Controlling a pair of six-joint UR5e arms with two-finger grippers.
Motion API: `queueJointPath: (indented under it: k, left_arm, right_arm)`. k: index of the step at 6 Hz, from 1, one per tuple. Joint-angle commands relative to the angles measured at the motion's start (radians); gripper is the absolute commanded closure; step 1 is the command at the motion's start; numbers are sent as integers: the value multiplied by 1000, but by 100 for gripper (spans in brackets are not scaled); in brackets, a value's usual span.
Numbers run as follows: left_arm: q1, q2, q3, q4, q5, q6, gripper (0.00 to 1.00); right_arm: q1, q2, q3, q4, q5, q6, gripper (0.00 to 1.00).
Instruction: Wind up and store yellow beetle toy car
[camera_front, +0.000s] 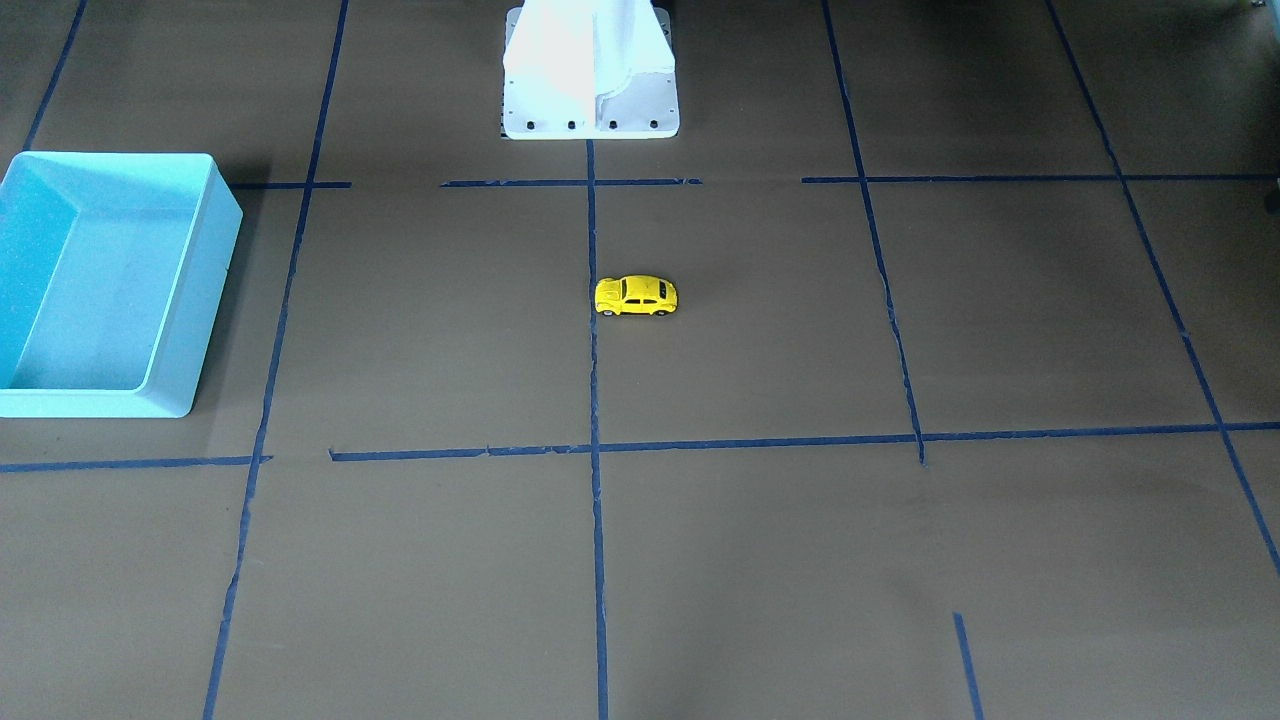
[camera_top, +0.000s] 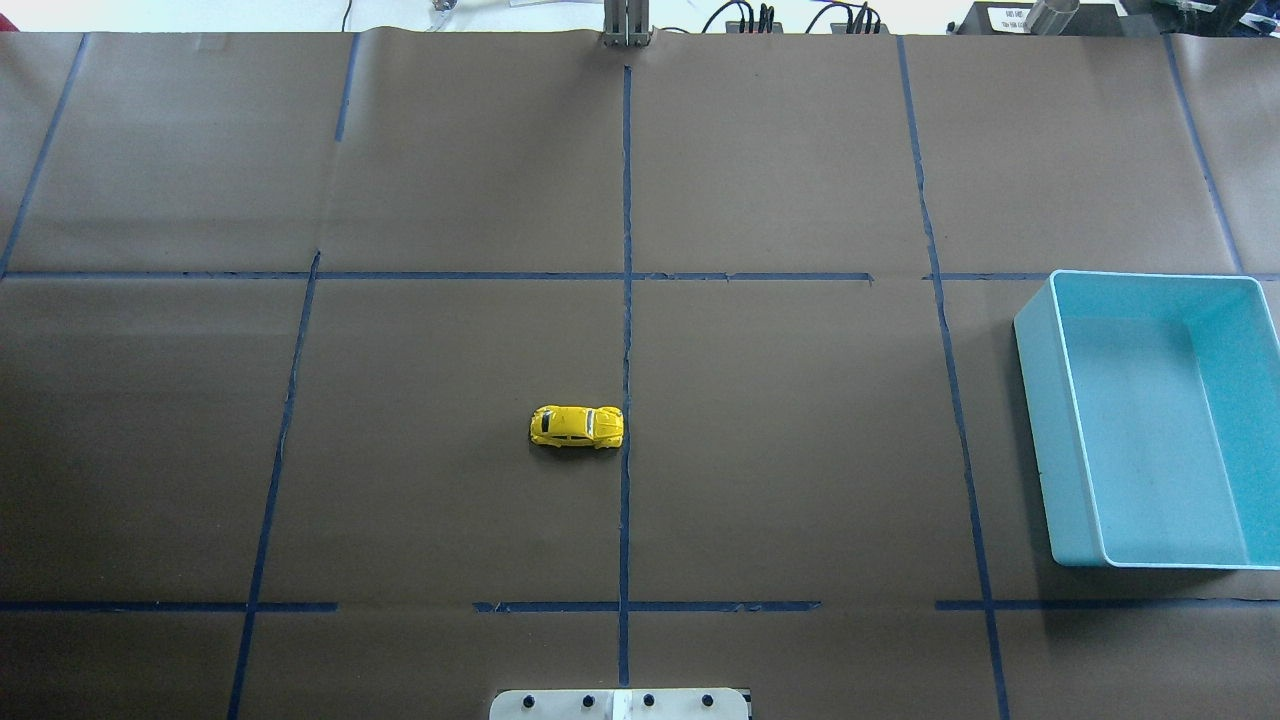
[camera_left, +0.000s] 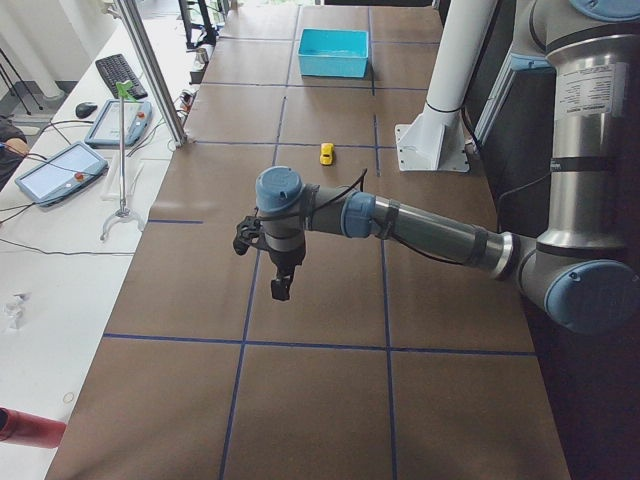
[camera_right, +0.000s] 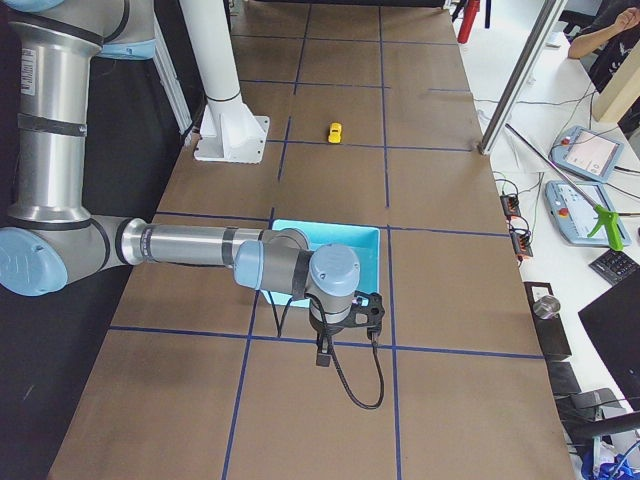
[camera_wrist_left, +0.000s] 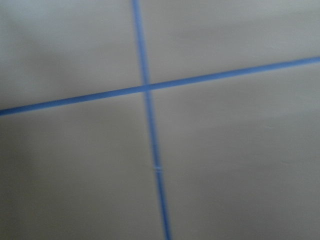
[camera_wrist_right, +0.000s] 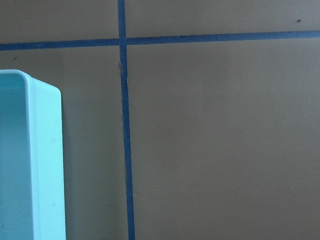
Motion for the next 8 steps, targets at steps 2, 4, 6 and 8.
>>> queueJointPath:
  k: [2, 4, 6, 8]
  left_arm:
    - [249, -233, -72, 79, 112, 1, 0]
    - [442, -484, -74, 273, 269, 1, 0]
    - [574, -549, -74, 270, 318, 10, 0]
    - [732, -581, -28, 148, 367, 241, 0]
  right_arm:
    - [0, 0, 1, 1, -3, 0, 0]
    - [0, 5, 6, 1, 0, 0, 0]
    - [0, 3, 6, 1, 4, 0, 0]
    - [-2, 6, 13, 1, 4, 0, 0]
